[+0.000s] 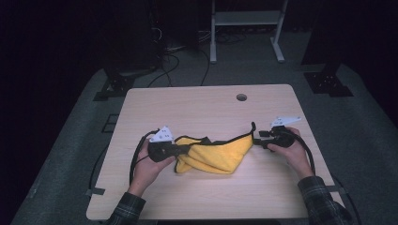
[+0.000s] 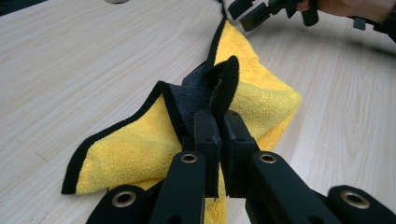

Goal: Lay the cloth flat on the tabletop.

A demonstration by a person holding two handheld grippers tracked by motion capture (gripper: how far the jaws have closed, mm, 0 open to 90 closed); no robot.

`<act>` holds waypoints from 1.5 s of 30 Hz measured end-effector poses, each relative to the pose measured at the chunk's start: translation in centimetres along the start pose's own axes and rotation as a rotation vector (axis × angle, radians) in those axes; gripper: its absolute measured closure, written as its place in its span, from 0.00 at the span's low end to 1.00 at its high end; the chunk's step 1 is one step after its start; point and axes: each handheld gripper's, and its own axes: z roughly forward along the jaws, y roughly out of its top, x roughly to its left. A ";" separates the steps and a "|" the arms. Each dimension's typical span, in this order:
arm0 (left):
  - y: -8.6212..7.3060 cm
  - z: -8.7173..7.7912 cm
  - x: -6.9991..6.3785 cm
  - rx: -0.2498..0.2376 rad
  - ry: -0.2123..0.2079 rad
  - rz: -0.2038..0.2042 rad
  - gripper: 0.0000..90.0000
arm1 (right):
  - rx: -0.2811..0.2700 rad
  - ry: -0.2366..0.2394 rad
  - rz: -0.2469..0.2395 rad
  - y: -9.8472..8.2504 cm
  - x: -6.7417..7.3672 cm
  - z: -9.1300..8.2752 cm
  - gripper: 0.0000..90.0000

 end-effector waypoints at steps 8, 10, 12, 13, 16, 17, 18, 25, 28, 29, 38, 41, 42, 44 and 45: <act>-0.2 0.2 0.1 0.001 -0.004 -0.009 0.96 | 0.012 0.046 0.000 0.6 0.3 1.9 0.50; -0.2 0.2 0.0 0.003 -0.007 -0.005 0.96 | 0.005 0.054 0.014 1.1 0.4 2.5 0.52; 0.0 0.3 -0.1 0.005 -0.010 -0.001 0.96 | 0.008 0.062 0.022 1.3 0.3 3.2 0.57; 0.0 0.3 -0.1 0.005 -0.010 -0.001 0.96 | 0.008 0.062 0.022 1.3 0.3 3.2 0.57; 0.0 0.2 0.0 -0.001 -0.006 -0.005 0.96 | 0.013 0.070 0.051 1.4 0.3 3.7 0.85; 0.0 0.2 0.1 -0.003 -0.003 -0.007 0.96 | 0.013 0.070 0.051 1.4 0.3 3.7 0.85; 0.1 -0.1 0.4 -0.008 0.009 -0.009 0.96 | -0.008 0.067 0.053 1.9 0.6 3.0 0.90; 2.0 -2.0 1.3 -0.071 0.079 0.000 0.96 | -0.155 0.030 0.018 4.6 1.7 -1.6 0.92; 3.9 -3.3 1.8 -0.131 0.116 0.008 0.96 | -0.251 -0.019 -0.024 6.5 2.7 -5.2 0.92; 4.4 -3.5 1.8 -0.144 0.122 0.012 0.96 | -0.251 -0.019 -0.024 6.5 2.7 -5.2 0.92; 7.5 -4.1 1.3 -0.237 0.115 0.039 0.97 | -0.495 -0.153 -0.152 11.0 5.9 -15.8 0.92; 8.1 -4.2 1.0 -0.263 0.098 0.051 0.97 | -0.538 -0.164 -0.190 12.2 7.0 -17.9 0.92; 8.4 -4.4 0.8 -0.276 0.101 0.053 0.97 | -0.562 -0.173 -0.232 13.2 8.1 -19.3 0.92; 9.0 -5.1 0.7 -0.300 0.112 0.063 0.97 | -0.577 -0.181 -0.272 14.0 9.4 -20.4 0.92; 9.2 -5.7 0.6 -0.319 0.119 0.064 0.97 | -0.577 -0.181 -0.272 14.0 9.4 -20.4 0.92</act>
